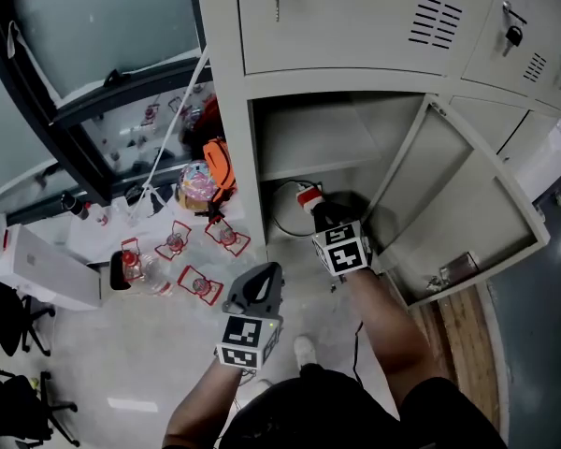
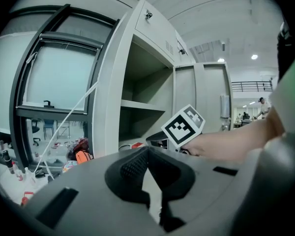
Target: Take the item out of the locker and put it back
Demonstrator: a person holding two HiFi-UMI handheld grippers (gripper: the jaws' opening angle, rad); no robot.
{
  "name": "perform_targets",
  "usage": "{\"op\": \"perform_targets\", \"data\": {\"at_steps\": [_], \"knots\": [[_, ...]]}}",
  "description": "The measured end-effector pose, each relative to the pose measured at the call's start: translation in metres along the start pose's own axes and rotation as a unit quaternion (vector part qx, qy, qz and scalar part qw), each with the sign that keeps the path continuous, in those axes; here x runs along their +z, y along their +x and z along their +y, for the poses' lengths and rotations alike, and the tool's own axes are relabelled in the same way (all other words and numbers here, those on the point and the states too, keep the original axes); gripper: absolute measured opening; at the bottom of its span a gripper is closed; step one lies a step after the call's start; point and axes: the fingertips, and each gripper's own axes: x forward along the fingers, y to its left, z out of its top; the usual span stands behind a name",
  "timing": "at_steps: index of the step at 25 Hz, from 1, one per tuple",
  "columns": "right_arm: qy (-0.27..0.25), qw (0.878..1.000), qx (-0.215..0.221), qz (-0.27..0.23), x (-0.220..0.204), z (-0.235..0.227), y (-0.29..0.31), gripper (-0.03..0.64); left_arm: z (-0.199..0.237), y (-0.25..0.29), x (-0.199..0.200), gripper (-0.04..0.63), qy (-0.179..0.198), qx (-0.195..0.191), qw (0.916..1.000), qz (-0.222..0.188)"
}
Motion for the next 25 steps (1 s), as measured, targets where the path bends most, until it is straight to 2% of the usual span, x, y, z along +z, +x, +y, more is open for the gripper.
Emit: {"op": "perform_targets", "data": {"at_steps": [3,9,18,25], "knots": [[0.01,1.0,0.014,-0.026,0.008,0.015,-0.023,0.001,-0.004,-0.012,0.0,0.003,0.001,-0.005,1.0,-0.002],[0.065,0.995,0.039,-0.065,0.015,0.049,-0.076,0.0,-0.012,-0.043,-0.003,0.003,-0.002,-0.016,0.9998,-0.009],[0.073,0.993,0.023,-0.089,0.01,0.106,-0.147,0.0,-0.026,-0.096,-0.023,0.003,0.005,-0.049,0.9988,0.0],[0.086,0.993,0.007,-0.082,-0.014,0.138,-0.183,0.0,-0.041,-0.132,-0.041,0.003,0.013,-0.076,0.997,0.008]]}}
